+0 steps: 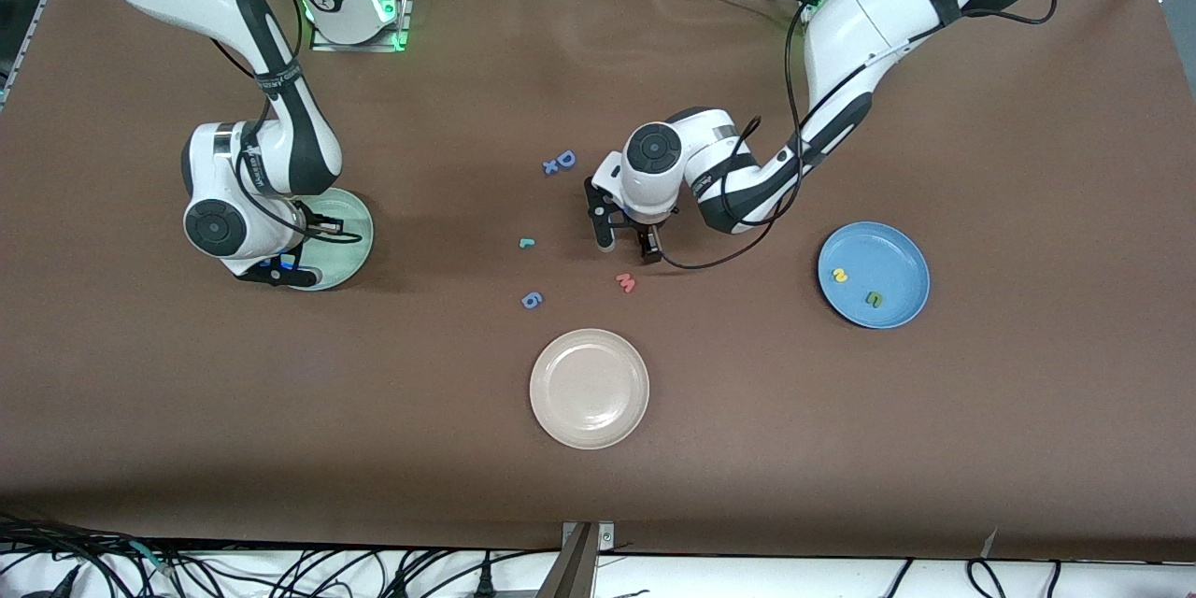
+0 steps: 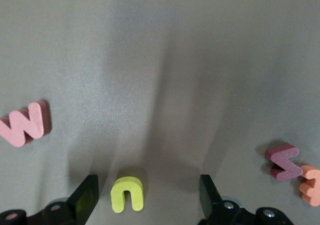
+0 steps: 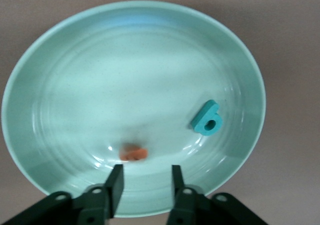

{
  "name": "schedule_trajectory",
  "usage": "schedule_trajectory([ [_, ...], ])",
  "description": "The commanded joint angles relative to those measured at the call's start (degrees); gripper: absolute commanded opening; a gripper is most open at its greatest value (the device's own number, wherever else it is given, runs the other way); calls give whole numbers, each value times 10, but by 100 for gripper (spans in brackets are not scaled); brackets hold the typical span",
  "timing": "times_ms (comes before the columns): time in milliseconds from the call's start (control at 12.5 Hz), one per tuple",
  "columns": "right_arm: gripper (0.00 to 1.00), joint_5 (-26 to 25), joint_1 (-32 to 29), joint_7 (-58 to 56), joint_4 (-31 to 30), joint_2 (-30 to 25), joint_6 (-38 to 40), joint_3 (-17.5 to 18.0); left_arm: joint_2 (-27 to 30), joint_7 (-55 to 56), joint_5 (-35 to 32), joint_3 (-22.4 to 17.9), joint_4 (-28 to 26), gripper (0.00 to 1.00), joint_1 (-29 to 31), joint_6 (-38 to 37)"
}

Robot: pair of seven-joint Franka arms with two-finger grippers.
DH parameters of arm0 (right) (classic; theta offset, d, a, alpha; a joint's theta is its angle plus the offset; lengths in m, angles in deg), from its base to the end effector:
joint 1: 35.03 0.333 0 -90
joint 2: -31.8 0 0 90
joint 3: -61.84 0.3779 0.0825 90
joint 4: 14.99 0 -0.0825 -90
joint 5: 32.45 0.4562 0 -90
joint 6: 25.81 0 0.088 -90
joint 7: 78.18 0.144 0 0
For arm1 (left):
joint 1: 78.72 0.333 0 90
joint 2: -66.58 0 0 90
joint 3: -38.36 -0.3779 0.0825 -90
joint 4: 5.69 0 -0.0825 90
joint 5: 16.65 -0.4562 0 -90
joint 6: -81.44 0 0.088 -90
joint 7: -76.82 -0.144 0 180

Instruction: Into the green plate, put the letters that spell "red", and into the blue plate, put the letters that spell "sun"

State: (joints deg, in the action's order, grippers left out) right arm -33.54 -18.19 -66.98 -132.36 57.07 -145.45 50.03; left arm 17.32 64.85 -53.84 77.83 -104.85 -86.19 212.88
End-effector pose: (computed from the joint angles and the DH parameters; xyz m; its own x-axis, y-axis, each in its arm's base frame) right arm 0.6028 0.0484 0.1658 0.9269 -0.1186 -0.3561 -0.0599 -0.9834 0.1714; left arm 0.5486 -0.4966 0.1198 0.2448 -0.9694 -0.0164 -0.9679 -0.2453 0.0551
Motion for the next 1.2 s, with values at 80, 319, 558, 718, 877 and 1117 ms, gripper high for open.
schedule_trajectory([
  [80, 99, 74, -1, 13, 9, -26, 6, 23, -3, 4, -24, -8, 12, 15, -7, -4],
  [319, 99, 91, 0, 135, 34, -28, 5, 85, 0, 2, -24, -7, 14, 0, -4, -6],
  [558, 99, 90, 8, 271, 70, -20, -3, 146, 25, -6, -13, 3, 16, 0, 22, -56],
  [718, 99, 90, 27, 337, 99, -1, -6, 162, 29, -19, -13, 51, 16, 0, 77, -96],
  [877, 99, 89, 62, 403, 112, 22, -42, 163, 29, -61, -13, 116, 17, 0, 160, -161],
  [1117, 98, 89, 110, 484, 115, 71, -130, 163, 29, -152, -14, 162, 16, 0, 260, -228],
])
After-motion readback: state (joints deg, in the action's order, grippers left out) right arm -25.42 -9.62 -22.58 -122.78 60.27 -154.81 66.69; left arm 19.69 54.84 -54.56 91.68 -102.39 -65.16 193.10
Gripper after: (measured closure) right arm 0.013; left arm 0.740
